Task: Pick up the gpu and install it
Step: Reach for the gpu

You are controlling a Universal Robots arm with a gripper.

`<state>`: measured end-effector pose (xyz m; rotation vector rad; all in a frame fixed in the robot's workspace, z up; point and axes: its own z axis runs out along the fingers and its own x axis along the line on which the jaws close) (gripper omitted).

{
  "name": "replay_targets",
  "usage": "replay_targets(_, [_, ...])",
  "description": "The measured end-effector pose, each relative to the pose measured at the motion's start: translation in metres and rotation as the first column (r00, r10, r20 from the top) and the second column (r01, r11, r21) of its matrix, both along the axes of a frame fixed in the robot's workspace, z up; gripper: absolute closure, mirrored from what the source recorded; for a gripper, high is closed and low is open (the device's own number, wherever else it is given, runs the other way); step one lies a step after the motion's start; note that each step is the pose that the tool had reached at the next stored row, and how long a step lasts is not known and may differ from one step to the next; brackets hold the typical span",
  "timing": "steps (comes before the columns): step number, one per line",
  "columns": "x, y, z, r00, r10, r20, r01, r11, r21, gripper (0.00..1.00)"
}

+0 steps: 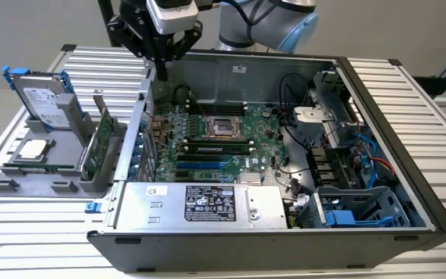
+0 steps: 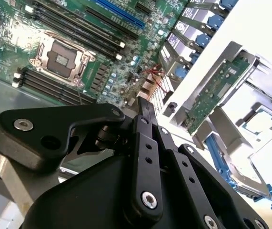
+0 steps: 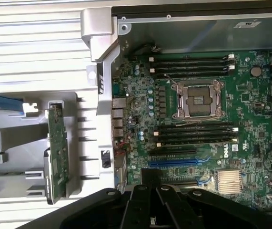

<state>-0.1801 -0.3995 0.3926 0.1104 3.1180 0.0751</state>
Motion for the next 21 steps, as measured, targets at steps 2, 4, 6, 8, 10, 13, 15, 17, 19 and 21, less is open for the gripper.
replay_targets(2, [-0.0031,-0.0001,0.0000,1.0000,0.000,-0.0001,0.000,1.0000,-0.0001,1.00])
replay_targets(4, [-0.0066,-0.0002,0.0000,1.0000,0.000,-0.0001,0.000,1.0000,-0.0001,1.00])
replay_targets(6, [-0.0099,-0.0004,0.0000,1.0000,0.000,0.0000,0.000,1.0000,0.0000,1.00])
replay_targets(8, [-0.0129,-0.0005,0.0000,1.0000,0.000,0.0000,0.000,1.0000,0.0000,1.00])
replay_targets(10, [-0.0157,-0.0005,0.0000,1.0000,0.000,-0.0001,0.000,1.0000,-0.0001,1.00])
replay_targets(13, [-0.0199,-0.0006,0.0000,1.0000,0.000,0.0000,0.000,1.0000,0.0000,1.00])
replay_targets(15, [-0.0226,-0.0007,0.0000,1.0000,0.000,-0.0001,0.000,1.0000,-0.0001,1.00])
replay_targets(17, [-0.0251,-0.0008,0.0001,1.0000,0.000,-0.0001,0.000,1.0000,-0.0001,1.00])
replay_targets(19, [-0.0274,-0.0008,0.0000,1.0000,0.000,0.0000,0.000,1.0000,0.0000,1.00])
replay_targets(21, [-0.0296,-0.0008,0.0000,1.0000,0.000,0.0000,0.000,1.0000,0.0000,1.00])
